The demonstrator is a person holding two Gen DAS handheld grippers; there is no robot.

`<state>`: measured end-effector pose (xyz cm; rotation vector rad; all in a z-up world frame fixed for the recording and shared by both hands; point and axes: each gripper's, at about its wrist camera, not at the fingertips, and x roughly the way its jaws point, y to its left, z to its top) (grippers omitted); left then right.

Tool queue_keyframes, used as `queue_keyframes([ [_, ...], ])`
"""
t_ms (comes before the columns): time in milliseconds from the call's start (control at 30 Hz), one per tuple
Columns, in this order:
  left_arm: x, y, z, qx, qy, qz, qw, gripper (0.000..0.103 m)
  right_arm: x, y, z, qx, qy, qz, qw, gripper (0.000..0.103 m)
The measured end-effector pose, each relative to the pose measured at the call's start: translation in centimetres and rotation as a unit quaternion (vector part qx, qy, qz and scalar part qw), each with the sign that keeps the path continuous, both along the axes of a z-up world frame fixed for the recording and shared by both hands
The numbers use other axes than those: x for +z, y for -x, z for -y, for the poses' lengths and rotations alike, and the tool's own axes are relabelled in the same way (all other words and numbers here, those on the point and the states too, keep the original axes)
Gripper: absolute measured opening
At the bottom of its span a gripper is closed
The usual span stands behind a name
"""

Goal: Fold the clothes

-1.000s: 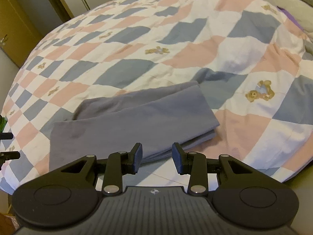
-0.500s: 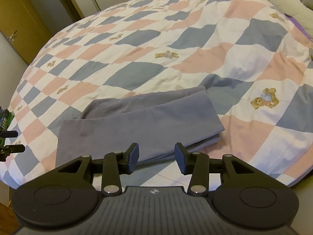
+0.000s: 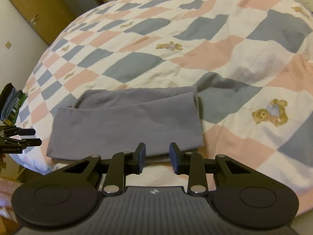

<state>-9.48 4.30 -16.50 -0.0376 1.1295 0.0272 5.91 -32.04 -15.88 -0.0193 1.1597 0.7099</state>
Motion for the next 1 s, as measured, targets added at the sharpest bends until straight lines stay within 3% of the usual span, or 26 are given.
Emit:
queue_keyframes([
  [267,-7.2,-4.4,-2.8,0.024,-0.015,-0.056,0.998,0.055,-6.5,-3.9,-1.0,-0.002,0.017,-0.027,0.999,0.029],
  [333,-7.1,-4.3,-2.7,0.019,-0.015,-0.057,0.9981,0.055,-8.3,-4.7,-1.0,-0.012,0.027,-0.041,0.999,0.029],
  [467,-5.1,-3.9,-2.6,0.009,-0.001,-0.027,0.9996,0.06,-7.1,-4.3,-0.3,-0.024,0.005,-0.024,0.999,0.03],
  [567,-5.6,-5.3,-2.8,0.001,-0.014,-0.018,0.9997,0.06,-6.0,-4.3,0.1,-0.042,-0.015,-0.008,0.999,0.03],
  [667,-7.4,-7.0,-4.0,0.018,-0.016,-0.032,0.9992,0.057,-7.4,-5.7,-0.7,-0.056,0.0,-0.01,0.998,0.03],
  [767,-6.4,-7.2,-4.2,0.006,-0.016,-0.022,0.9996,0.055,-8.9,-6.9,-1.4,-0.068,0.025,-0.023,0.997,0.033],
  [833,-5.4,-6.8,-4.1,-0.006,-0.018,-0.008,0.9998,0.056,-8.0,-6.5,-1.2,-0.077,0.015,-0.01,0.997,0.033],
  [900,-6.0,-6.8,-4.7,0.002,-0.02,-0.021,0.9996,0.057,-7.0,-5.7,-0.6,-0.087,0.002,0.001,0.996,0.033],
  [1000,-7.4,-7.7,-5.0,0.012,-0.035,-0.072,0.9968,0.053,-7.7,-5.3,-0.4,-0.095,0.014,-0.014,0.995,0.033],
])
